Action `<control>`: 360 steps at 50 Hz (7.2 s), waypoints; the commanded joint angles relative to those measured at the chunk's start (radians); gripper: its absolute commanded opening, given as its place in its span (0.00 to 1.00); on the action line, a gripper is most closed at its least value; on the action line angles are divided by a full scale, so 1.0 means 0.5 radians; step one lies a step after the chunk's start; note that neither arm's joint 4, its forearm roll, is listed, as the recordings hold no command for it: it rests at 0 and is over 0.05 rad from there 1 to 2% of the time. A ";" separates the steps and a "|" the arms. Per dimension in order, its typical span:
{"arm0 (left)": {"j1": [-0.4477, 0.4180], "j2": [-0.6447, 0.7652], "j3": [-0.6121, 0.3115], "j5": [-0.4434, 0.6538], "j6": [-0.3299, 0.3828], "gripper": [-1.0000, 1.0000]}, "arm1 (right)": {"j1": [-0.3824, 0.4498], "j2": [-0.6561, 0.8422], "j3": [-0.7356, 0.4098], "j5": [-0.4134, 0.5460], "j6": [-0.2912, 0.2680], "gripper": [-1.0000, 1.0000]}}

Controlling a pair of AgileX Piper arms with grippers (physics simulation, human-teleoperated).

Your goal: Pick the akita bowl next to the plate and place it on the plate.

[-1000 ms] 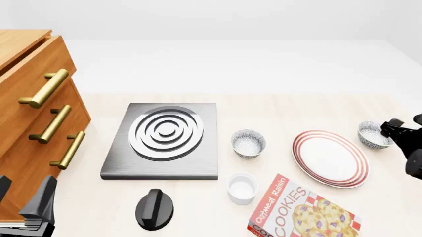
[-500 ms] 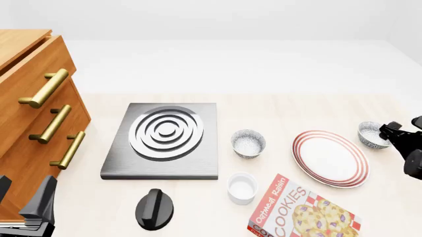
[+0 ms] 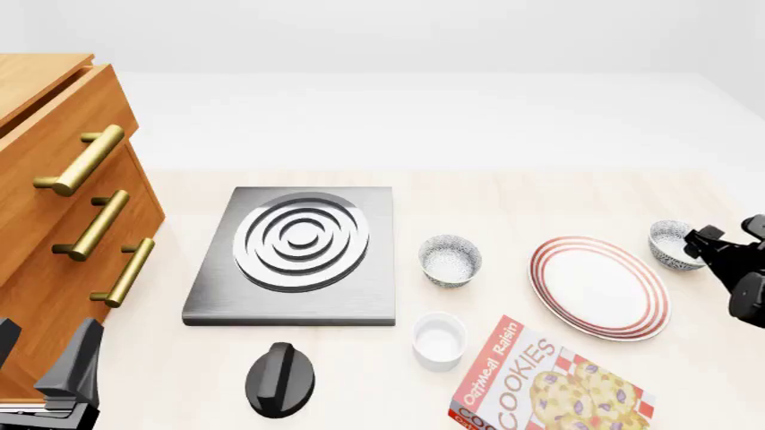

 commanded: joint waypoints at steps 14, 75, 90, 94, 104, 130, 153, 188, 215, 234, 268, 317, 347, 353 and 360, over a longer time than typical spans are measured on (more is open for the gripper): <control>0.000 0.000 0.000 0.000 0.000 1.00 | -0.006 0.119 -0.059 -0.005 -0.017 1.00; 0.000 0.000 0.000 0.000 0.000 1.00 | 0.028 0.196 -0.078 -0.019 -0.054 0.00; 0.000 0.000 0.000 0.000 0.000 1.00 | 0.081 0.019 -0.007 0.036 0.020 0.00; 0.000 0.000 0.000 0.000 0.000 1.00 | 0.089 -0.026 0.008 0.051 0.039 0.00; 0.000 0.000 0.000 0.000 0.000 1.00 | 0.099 -0.110 0.033 0.082 0.071 0.00; 0.000 0.000 0.000 0.000 0.000 1.00 | 0.148 -0.385 0.151 0.173 0.160 0.00; 0.000 0.000 0.000 0.000 0.000 1.00 | 0.290 -0.696 0.334 0.231 0.235 0.00; 0.000 0.000 0.000 0.000 0.000 1.00 | 0.487 -0.916 0.607 0.191 0.216 0.00; 0.000 0.000 0.000 0.000 0.000 1.00 | 0.610 -1.009 0.742 0.165 0.200 0.00; 0.000 0.000 0.000 0.000 0.000 1.00 | 0.644 -0.892 0.781 0.063 0.175 0.00; 0.000 0.000 0.000 0.000 0.000 1.00 | 0.652 -0.638 0.789 -0.088 0.137 0.00; 0.000 0.000 0.000 0.000 0.000 1.00 | 0.620 -0.468 0.772 -0.163 0.125 0.00; 0.000 0.000 0.000 0.000 0.000 1.00 | 0.615 -0.480 0.765 -0.131 0.116 1.00; 0.000 0.000 0.000 0.000 0.000 1.00 | 0.621 -0.506 0.766 -0.114 0.120 1.00; 0.000 0.000 0.000 0.000 0.000 1.00 | 0.623 -0.546 0.768 -0.087 0.126 1.00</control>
